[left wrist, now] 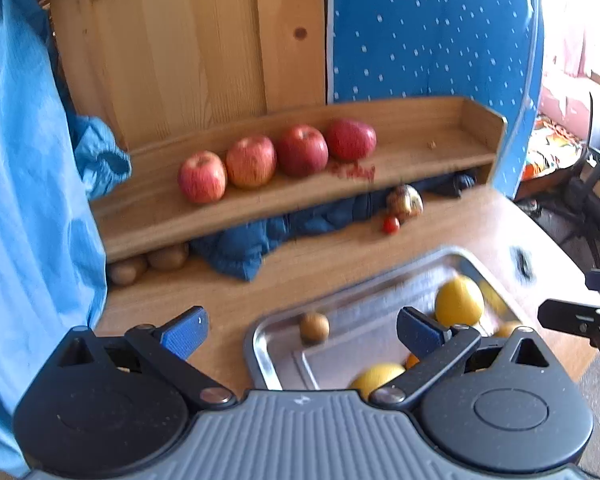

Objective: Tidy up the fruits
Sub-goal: 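Move both open tools back toward the shelf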

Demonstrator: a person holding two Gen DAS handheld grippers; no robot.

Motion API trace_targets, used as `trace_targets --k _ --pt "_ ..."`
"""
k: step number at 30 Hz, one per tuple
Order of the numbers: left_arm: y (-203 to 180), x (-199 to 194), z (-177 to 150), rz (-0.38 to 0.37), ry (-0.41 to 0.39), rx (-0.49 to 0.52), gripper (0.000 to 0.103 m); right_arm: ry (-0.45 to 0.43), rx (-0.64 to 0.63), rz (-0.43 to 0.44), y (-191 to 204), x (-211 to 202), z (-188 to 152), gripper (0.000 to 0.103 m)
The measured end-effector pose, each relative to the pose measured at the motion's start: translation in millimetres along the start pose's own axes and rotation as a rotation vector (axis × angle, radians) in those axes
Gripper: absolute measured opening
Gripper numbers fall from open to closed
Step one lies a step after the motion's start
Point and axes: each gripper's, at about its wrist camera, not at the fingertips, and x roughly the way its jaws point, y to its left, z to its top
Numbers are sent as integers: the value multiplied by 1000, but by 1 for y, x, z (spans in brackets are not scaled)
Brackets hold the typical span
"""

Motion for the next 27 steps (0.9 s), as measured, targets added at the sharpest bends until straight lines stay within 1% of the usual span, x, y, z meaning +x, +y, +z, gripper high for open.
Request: trace_targets --k 5,10,13,18,21,24,27 --pt "-5 13 19 9 -35 43 102 -16 16 -19 -4 7 12 102" --pt "-9 29 31 -13 -39 52 102 -58 6 -36 -7 9 18 102" --pt "-10 41 36 -28 -41 56 102 -63 -7 -52 -8 14 19 102" --pt "-10 67 47 -65 -14 45 102 -55 -15 -85 -10 25 22 102" --pt "-13 83 52 -89 0 50 102 -78 6 -133 -18 30 27 102" --pt "-17 101 57 -107 19 72 102 -86 51 -153 -33 37 40 102" --pt "-22 115 62 -123 33 96 102 -75 85 -151 -48 46 54 102"
